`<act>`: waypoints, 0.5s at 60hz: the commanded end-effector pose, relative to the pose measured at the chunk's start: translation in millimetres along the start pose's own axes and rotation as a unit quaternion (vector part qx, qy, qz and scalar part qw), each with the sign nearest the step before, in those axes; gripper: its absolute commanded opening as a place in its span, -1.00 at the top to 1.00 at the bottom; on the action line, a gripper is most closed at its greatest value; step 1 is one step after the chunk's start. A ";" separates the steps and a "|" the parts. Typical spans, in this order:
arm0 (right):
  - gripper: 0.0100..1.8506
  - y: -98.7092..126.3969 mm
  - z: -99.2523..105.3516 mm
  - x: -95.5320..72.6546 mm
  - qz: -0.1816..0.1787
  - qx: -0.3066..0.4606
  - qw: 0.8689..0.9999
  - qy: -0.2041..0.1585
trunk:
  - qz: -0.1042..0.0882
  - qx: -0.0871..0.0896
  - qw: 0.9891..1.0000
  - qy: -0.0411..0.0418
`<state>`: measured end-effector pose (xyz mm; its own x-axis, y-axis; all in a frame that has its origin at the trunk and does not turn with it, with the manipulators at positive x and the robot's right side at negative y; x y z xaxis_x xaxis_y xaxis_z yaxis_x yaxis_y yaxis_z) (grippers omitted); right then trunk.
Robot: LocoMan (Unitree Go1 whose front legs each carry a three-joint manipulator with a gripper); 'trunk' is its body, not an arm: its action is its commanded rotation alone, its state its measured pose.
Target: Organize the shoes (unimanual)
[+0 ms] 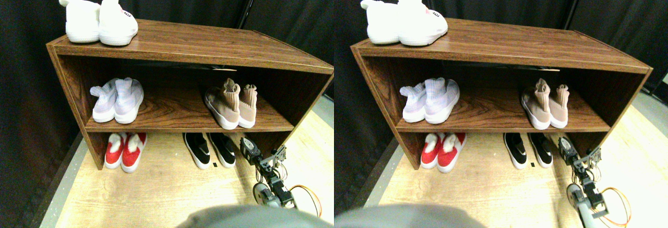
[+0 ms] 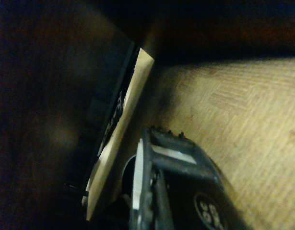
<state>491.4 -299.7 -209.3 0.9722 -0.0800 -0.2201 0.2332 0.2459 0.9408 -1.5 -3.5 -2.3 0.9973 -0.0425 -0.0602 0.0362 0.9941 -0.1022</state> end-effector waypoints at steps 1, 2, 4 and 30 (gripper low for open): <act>0.94 4.4 -2.1 4.1 0.019 0.004 1.000 -0.005 | 0.014 -0.013 1.000 0.002; 0.94 3.9 -2.7 5.1 0.016 0.006 1.000 -0.004 | 0.015 -0.014 1.000 0.002; 0.94 3.3 -3.6 6.3 0.009 0.010 1.000 -0.009 | 0.017 -0.015 1.000 0.003; 0.94 -8.1 -24.3 15.4 -0.006 0.024 0.999 0.024 | 0.029 -0.026 0.999 0.009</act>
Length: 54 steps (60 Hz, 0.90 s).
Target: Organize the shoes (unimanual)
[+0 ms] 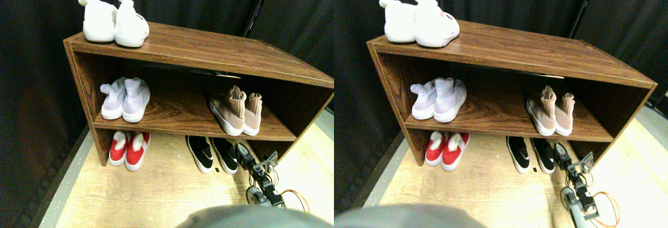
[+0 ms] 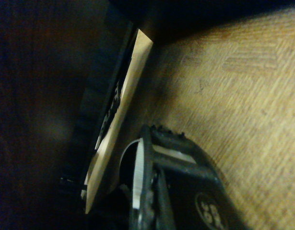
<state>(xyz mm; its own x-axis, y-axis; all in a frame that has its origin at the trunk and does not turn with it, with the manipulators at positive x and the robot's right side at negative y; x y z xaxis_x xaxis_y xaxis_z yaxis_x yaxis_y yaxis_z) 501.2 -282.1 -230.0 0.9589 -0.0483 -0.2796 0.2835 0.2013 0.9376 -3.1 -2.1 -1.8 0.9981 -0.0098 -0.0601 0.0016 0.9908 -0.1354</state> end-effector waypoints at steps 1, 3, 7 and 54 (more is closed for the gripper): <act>0.94 4.2 -3.0 3.2 0.016 0.003 1.000 -0.001 | 0.013 -0.008 1.000 0.011; 0.94 3.2 -5.0 4.1 0.008 0.005 1.000 -0.006 | 0.014 -0.008 1.000 0.011; 0.94 1.1 -6.8 5.9 -0.001 0.012 1.000 -0.012 | 0.015 -0.009 1.000 0.013; 0.94 2.3 -24.1 12.8 0.006 0.017 1.000 0.017 | 0.012 -0.007 1.000 0.024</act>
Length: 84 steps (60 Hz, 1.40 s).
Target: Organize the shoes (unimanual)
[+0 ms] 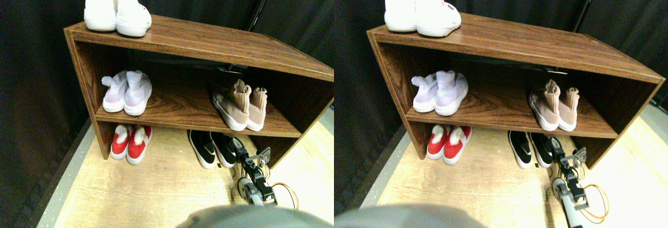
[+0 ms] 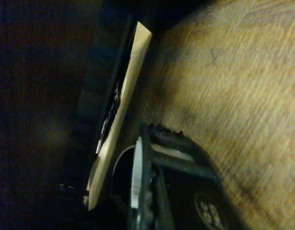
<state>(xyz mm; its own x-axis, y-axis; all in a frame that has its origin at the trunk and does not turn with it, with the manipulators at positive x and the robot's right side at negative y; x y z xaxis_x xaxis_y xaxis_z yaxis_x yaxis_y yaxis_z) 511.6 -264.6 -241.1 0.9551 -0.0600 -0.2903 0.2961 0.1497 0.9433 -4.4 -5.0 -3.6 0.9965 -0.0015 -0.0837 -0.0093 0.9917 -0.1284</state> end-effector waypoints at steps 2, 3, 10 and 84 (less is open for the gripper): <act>0.94 6.9 -4.8 -0.8 0.008 -0.005 1.000 0.017 | 0.006 -0.011 1.000 0.013; 0.94 6.9 -4.8 -0.8 0.008 -0.005 1.000 0.017 | 0.006 -0.011 1.000 0.012; 0.94 8.7 -5.2 -4.1 0.010 0.001 1.000 0.014 | 0.006 -0.011 1.000 0.012; 0.94 15.4 -16.3 -16.6 0.025 -0.016 0.999 0.028 | -0.006 -0.007 1.000 0.009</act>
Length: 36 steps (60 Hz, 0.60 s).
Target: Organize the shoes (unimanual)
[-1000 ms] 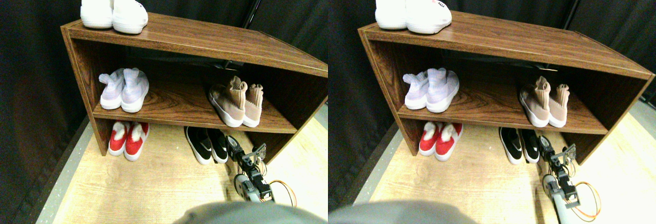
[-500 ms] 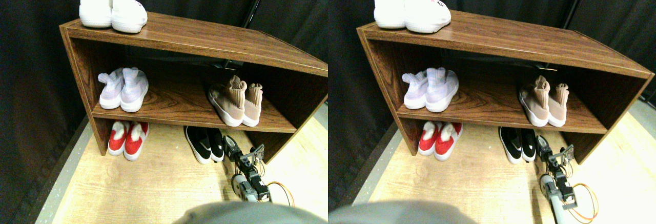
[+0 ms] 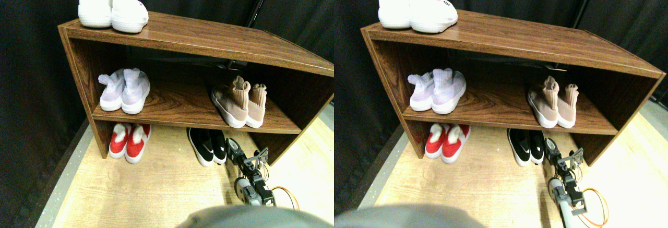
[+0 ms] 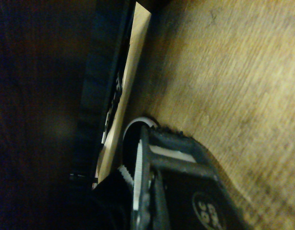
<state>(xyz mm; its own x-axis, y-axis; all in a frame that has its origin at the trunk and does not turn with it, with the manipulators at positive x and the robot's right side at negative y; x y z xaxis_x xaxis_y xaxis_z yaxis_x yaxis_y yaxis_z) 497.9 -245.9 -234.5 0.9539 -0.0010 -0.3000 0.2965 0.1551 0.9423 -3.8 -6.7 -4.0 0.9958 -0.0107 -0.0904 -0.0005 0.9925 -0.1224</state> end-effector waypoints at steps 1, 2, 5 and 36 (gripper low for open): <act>0.94 10.5 2.4 -0.6 0.027 -0.014 1.000 -0.003 | -0.002 -0.010 1.000 0.005; 0.94 11.2 3.6 -1.3 0.027 -0.018 0.999 -0.010 | -0.003 -0.009 1.000 0.004; 0.94 13.2 7.6 -3.0 0.030 -0.022 0.999 -0.021 | -0.005 -0.008 1.000 0.004; 0.94 36.3 43.7 -44.2 0.092 -0.058 0.994 -0.024 | -0.025 0.011 1.000 -0.009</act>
<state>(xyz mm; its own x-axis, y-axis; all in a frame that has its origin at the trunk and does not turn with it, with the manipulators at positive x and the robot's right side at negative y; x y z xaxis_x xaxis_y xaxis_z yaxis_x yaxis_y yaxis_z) 473.3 -286.9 -195.3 0.9820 -0.0364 -0.1851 0.1880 0.2736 0.9433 1.0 -3.7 -5.7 0.9952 -0.0494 -0.0849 0.0415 0.9948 -0.0926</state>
